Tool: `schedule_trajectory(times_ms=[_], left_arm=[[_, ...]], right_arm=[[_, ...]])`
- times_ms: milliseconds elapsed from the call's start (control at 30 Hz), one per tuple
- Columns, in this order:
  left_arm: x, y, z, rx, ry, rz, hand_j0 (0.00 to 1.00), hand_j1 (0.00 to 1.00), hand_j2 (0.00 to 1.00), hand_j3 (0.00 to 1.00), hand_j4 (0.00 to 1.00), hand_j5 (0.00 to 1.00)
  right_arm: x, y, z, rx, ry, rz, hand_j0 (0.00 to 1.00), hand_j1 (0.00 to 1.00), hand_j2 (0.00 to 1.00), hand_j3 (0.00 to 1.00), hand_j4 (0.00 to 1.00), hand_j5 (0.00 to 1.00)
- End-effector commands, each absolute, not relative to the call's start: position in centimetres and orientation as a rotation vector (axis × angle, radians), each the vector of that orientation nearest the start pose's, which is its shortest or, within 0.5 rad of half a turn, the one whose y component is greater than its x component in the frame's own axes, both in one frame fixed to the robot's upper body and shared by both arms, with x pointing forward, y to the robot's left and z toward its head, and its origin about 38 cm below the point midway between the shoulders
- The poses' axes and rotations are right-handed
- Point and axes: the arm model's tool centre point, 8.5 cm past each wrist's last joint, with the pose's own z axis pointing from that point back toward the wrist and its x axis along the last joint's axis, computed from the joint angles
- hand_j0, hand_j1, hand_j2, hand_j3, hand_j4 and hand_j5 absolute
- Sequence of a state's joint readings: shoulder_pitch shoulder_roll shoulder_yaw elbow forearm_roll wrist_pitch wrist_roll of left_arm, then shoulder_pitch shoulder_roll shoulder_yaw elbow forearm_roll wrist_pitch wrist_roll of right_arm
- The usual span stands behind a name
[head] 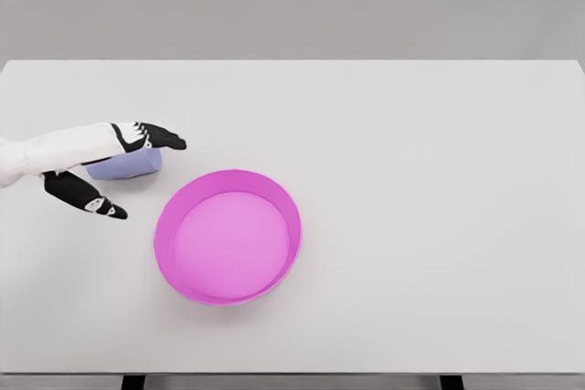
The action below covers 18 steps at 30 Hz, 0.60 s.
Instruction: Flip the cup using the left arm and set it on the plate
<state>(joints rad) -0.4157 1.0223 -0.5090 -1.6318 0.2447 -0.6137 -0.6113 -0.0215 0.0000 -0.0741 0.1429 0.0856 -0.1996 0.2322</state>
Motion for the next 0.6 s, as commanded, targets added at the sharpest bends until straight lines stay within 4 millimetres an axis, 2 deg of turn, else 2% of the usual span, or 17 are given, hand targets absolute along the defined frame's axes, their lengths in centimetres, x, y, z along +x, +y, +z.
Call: schedule_trajectory(times_ms=[0, 67, 267, 300, 333, 400, 533, 567], left_arm=[[36.7, 33.0, 24.3, -0.102, -1.650, -1.738, 1.00, 1.00, 1.00, 1.00, 1.00, 1.00], [36.9, 33.1, 24.6, -0.092, -1.656, -1.741, 1.00, 1.00, 1.00, 1.00, 1.00, 1.00], [37.2, 32.4, 25.4, -0.092, -1.696, -1.742, 1.00, 1.00, 1.00, 1.00, 1.00, 1.00], [36.7, 31.1, 25.9, -0.108, -1.729, -1.772, 1.00, 1.00, 1.00, 1.00, 1.00, 1.00], [37.1, 31.7, 27.1, -0.049, -1.728, -1.743, 1.00, 1.00, 1.00, 1.00, 1.00, 1.00], [39.1, 33.3, 25.9, 0.073, -1.500, -1.607, 1.00, 1.00, 1.00, 1.00, 1.00, 1.00], [42.2, 36.4, 23.3, 0.109, -1.390, -1.411, 1.00, 1.00, 1.00, 1.00, 1.00, 1.00], [42.0, 36.1, 21.9, 0.083, -1.354, -1.422, 1.00, 1.00, 1.00, 1.00, 1.00, 1.00]], right_arm=[[-1.4, -24.8, -25.7, 0.157, -0.077, 0.024, 1.00, 1.00, 1.00, 1.00, 1.00, 1.00], [-2.6, -24.7, -25.6, 0.157, -0.052, 0.009, 1.00, 1.00, 1.00, 1.00, 1.00, 1.00], [-2.4, -24.7, -25.6, 0.157, -0.055, 0.017, 1.00, 1.00, 1.00, 1.00, 1.00, 1.00], [-2.4, -24.7, -25.6, 0.159, -0.056, 0.014, 1.00, 1.00, 1.00, 1.00, 1.00, 1.00], [-2.4, -24.7, -25.6, 0.157, -0.056, 0.016, 1.00, 1.00, 1.00, 1.00, 1.00, 1.00], [-2.4, -24.7, -25.6, 0.157, -0.056, 0.014, 1.00, 1.00, 1.00, 1.00, 1.00, 1.00], [-2.4, -24.7, -25.6, 0.157, -0.056, 0.014, 1.00, 1.00, 1.00, 1.00, 1.00, 1.00], [-2.4, -24.7, -25.6, 0.157, -0.056, 0.015, 1.00, 1.00, 1.00, 1.00, 1.00, 1.00]])
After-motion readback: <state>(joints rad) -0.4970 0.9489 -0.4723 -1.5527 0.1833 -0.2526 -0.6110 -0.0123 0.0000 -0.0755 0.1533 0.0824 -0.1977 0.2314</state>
